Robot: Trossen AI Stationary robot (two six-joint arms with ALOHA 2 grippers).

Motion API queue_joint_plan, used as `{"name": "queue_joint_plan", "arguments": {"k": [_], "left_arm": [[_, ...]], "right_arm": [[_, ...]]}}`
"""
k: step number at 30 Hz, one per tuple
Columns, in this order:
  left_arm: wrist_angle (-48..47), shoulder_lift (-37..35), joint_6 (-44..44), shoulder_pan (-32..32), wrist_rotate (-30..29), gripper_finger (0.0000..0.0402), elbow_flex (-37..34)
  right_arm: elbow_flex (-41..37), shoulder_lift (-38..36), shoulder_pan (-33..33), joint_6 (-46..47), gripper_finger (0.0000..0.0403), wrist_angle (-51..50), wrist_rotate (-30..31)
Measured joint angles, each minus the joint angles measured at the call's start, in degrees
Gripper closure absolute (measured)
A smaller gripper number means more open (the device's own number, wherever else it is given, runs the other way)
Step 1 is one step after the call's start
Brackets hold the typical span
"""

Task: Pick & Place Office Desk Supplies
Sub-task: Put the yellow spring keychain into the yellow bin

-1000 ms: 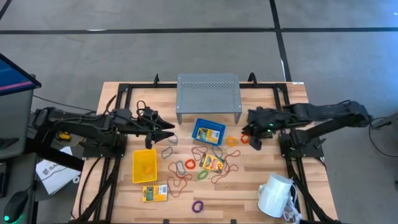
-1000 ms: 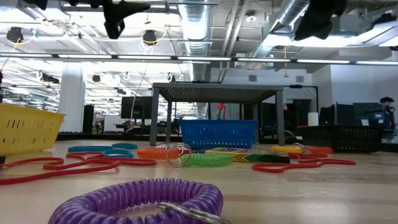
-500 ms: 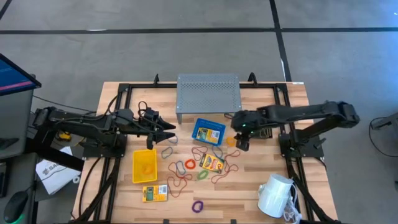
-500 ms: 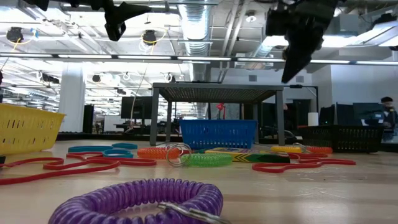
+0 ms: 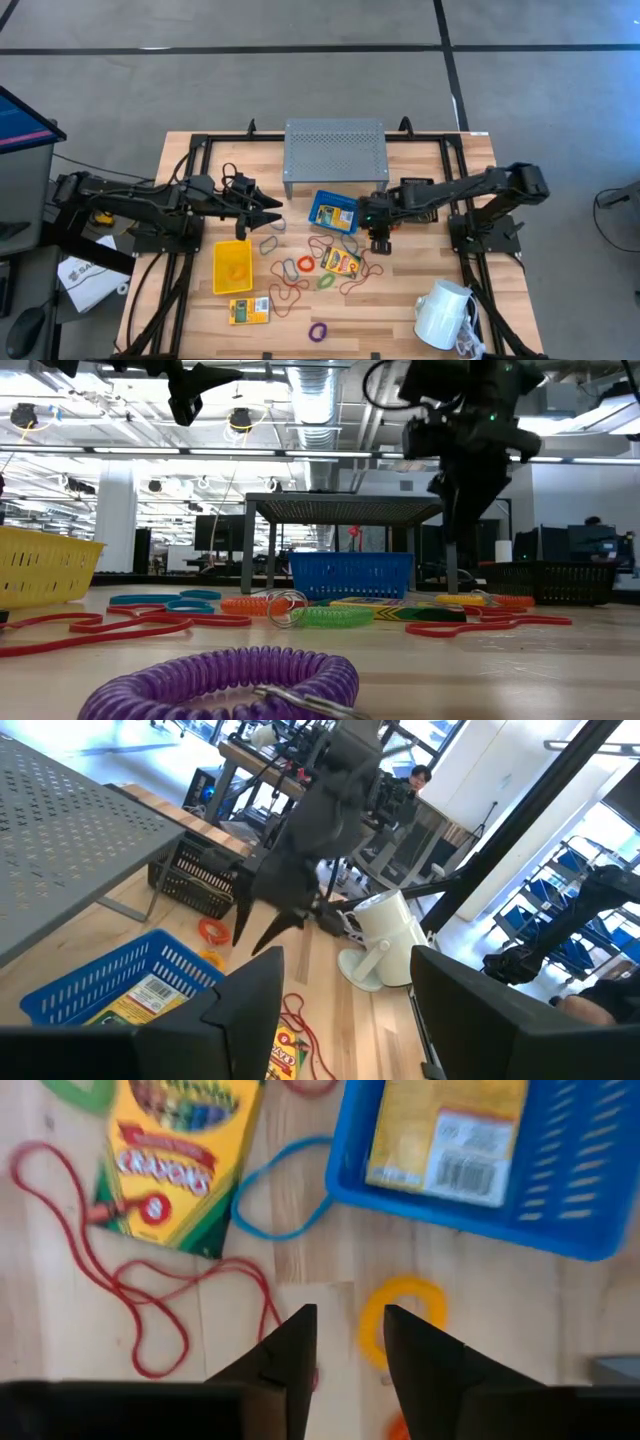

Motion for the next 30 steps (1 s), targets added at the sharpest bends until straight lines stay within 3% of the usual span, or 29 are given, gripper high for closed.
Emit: {"name": "queue_joint_plan", "arguments": {"k": [5,17,30], "left_arm": [[-0.02,-0.02,-0.01,0.00,0.00,0.0188,0.00],[-0.05,-0.02,0.88,0.00,0.07,0.0188,0.00],[0.18,-0.03,0.88,-0.02,1.25,0.0188,0.00]], "right_arm": [[-1.36,3.28,-0.48,-0.34,0.0285,1.16,-1.08],[-1.82,6.60,-4.23,1.00,0.0225,2.80,-1.08],[-2.24,10.16,-4.96,-0.83,0.0244,3.92,-1.90]]}}
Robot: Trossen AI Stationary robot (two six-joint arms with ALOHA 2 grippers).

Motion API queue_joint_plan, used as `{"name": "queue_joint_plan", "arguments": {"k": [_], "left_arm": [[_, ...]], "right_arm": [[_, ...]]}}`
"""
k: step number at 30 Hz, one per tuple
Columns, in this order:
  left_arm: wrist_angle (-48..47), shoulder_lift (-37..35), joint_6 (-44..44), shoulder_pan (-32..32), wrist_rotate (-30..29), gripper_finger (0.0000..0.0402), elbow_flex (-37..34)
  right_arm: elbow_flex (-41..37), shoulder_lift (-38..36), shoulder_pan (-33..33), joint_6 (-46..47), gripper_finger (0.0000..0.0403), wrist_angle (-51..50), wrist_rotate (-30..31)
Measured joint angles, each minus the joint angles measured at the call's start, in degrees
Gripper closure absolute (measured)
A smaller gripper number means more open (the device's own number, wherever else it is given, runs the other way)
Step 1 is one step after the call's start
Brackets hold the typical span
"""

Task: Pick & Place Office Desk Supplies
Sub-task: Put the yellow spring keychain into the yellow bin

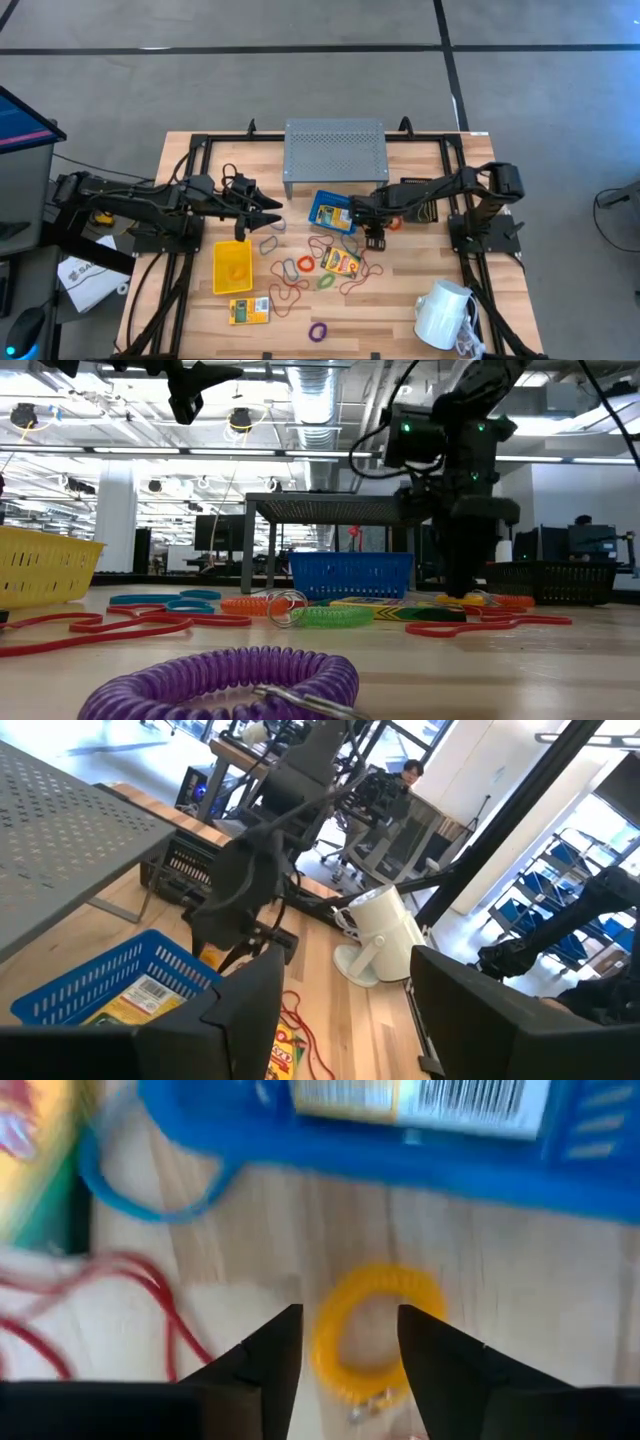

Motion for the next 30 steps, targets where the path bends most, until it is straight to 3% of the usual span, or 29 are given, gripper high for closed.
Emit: {"name": "queue_joint_plan", "arguments": {"k": [11,20,30], "left_arm": [[0.63,-0.04,0.00,0.00,-0.10,0.0188,0.00],[0.67,-0.04,-0.02,0.00,-0.27,0.0188,0.00],[0.67,-0.04,-0.02,0.00,-0.23,0.0188,0.00]], "right_arm": [[-6.07,-0.60,0.00,2.71,0.0272,6.18,-0.81],[-6.40,-1.61,-0.03,2.92,0.0386,6.15,-0.01],[-6.62,-3.15,0.10,5.25,0.0397,5.83,-1.75]]}}
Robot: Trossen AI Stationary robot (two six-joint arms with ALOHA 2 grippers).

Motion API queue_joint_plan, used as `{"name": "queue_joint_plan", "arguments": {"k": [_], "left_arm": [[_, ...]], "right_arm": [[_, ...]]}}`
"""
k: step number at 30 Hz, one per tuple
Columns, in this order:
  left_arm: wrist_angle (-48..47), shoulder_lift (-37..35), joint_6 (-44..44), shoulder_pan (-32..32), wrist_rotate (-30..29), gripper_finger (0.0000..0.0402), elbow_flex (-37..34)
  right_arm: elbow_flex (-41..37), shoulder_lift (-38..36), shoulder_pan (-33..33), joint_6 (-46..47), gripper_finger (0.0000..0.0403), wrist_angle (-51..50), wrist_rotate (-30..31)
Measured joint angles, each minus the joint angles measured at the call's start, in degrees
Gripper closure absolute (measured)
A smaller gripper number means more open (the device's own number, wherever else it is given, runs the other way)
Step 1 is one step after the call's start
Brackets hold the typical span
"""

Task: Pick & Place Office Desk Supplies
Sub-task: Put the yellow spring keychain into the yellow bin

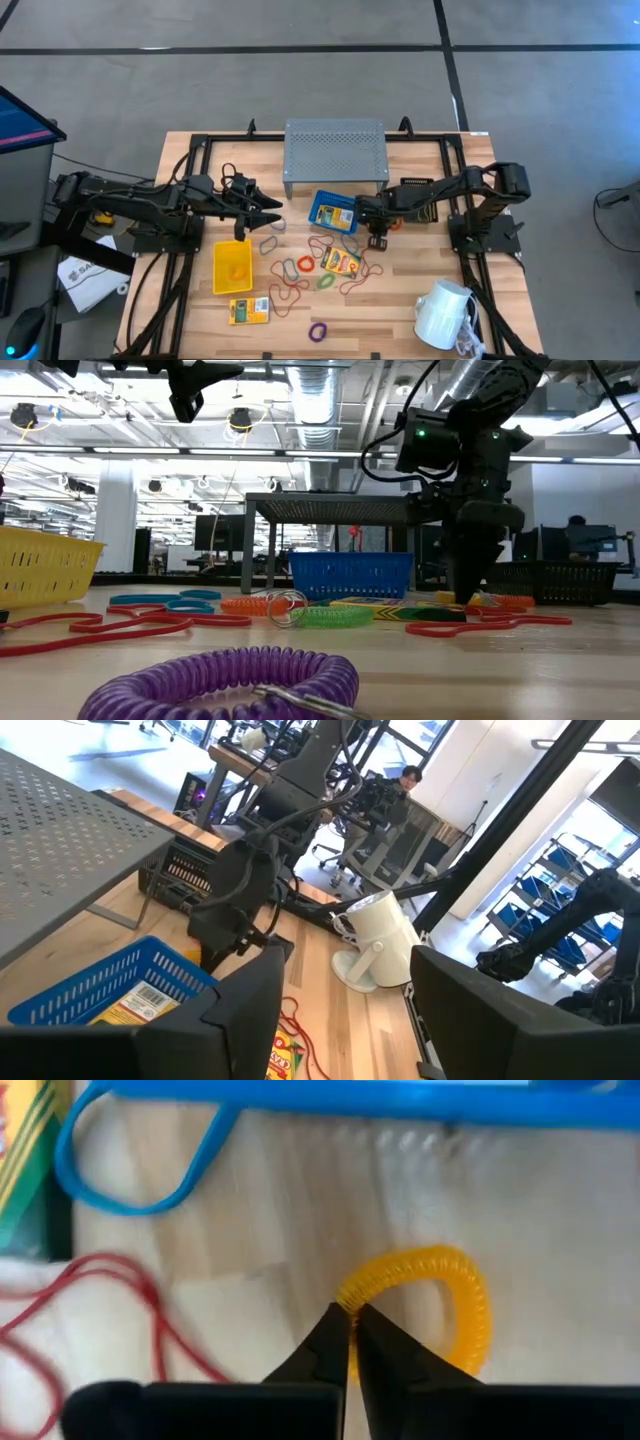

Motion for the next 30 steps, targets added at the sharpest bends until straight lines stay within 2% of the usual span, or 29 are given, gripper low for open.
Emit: {"name": "queue_joint_plan", "arguments": {"k": [3,8,14,18,24,30], "left_arm": [[-0.01,0.00,0.00,0.00,0.00,0.0188,0.00],[-0.02,0.00,0.03,0.00,0.02,0.0188,0.00],[0.01,0.00,0.16,0.00,0.04,0.0188,0.00],[1.50,0.00,4.85,0.00,0.07,0.0188,0.00],[8.65,0.00,12.38,0.00,-1.98,0.0188,0.00],[13.36,0.69,12.04,0.45,-4.15,0.0188,0.02]], "right_arm": [[-0.56,-3.04,0.19,2.29,0.0396,-2.24,-1.48],[-0.25,-11.11,0.06,4.43,0.0399,-5.06,-0.70],[-0.11,-22.83,0.57,10.12,0.0400,-5.22,-0.59],[-0.06,-30.02,0.95,13.45,0.0401,-3.97,-0.39],[-0.04,-37.14,2.14,18.10,0.0401,1.28,-0.19],[0.05,-40.37,4.68,20.82,0.0401,13.29,-0.28]]}}
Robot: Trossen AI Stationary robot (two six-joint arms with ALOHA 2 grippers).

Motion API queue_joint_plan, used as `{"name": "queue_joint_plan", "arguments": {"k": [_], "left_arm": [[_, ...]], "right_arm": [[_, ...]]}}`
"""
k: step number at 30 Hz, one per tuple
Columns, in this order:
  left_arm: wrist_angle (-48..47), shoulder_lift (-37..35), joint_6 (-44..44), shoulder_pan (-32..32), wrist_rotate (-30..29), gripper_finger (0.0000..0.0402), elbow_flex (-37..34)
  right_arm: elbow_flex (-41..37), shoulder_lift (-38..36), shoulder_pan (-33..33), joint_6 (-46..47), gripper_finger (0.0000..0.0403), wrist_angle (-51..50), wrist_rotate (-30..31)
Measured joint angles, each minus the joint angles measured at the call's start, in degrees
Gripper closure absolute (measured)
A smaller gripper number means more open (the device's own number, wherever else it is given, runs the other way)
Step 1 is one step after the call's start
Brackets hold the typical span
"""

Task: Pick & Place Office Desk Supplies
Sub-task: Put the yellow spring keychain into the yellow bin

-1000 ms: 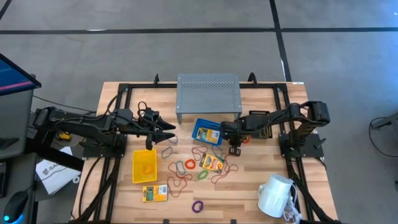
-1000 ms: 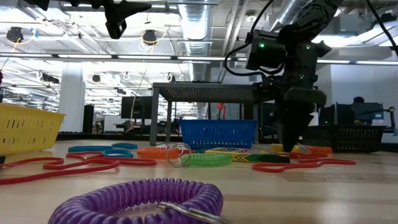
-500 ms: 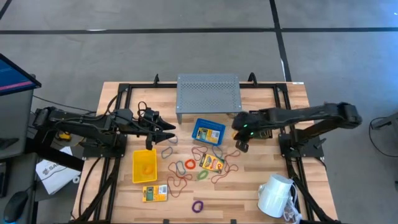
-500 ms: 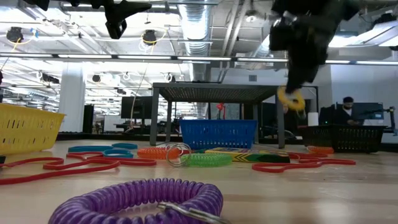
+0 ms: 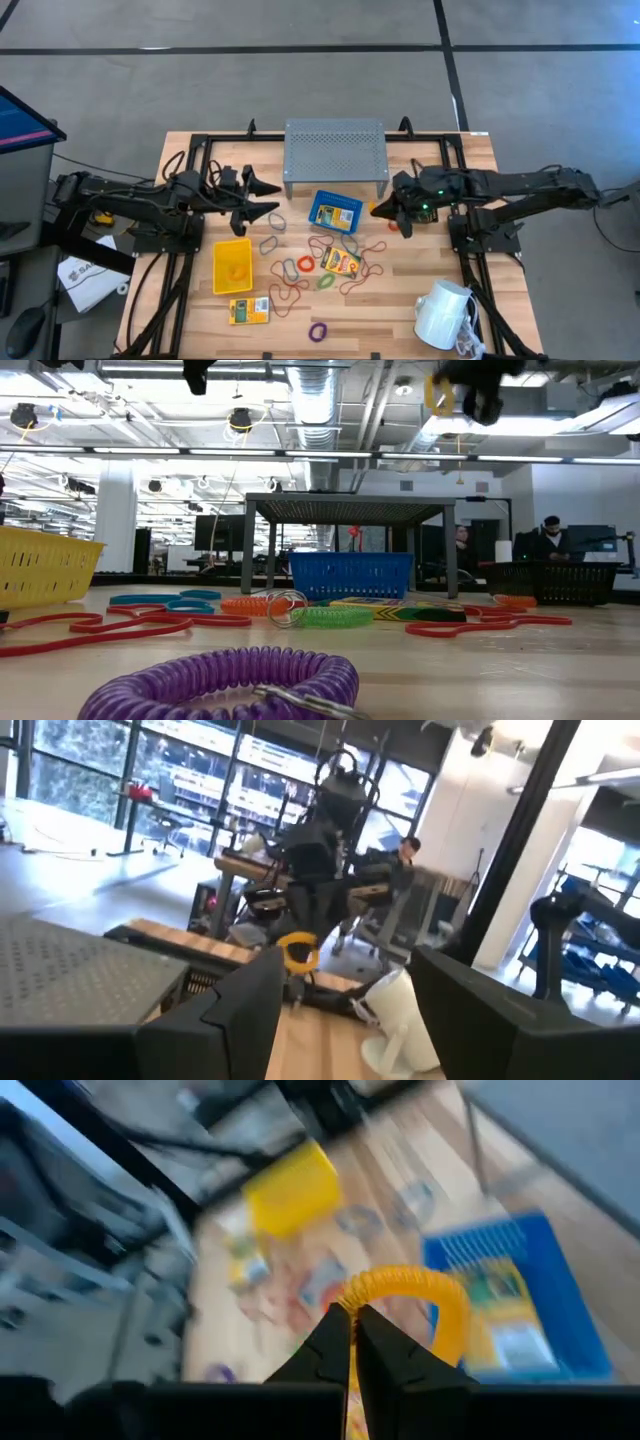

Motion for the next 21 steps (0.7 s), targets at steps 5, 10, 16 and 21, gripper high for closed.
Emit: {"name": "queue_joint_plan", "arguments": {"k": [5,10,16,21], "left_arm": [[4.46,3.16,-1.77,0.25,-0.02,0.0188,0.02],[12.37,8.74,-1.94,0.25,2.03,0.0181,0.02],[23.78,15.62,-4.41,0.25,4.95,0.0167,1.39],[23.46,21.25,-4.64,0.25,9.68,0.0160,7.67]], "right_arm": [[0.07,-0.35,2.65,1.80,0.0401,13.53,-0.81],[0.07,1.68,5.07,2.79,0.0401,29.08,-1.92],[0.13,7.19,6.85,6.76,0.0401,40.70,-4.82],[2.51,13.84,7.11,8.79,0.0401,48.33,-8.74]]}}
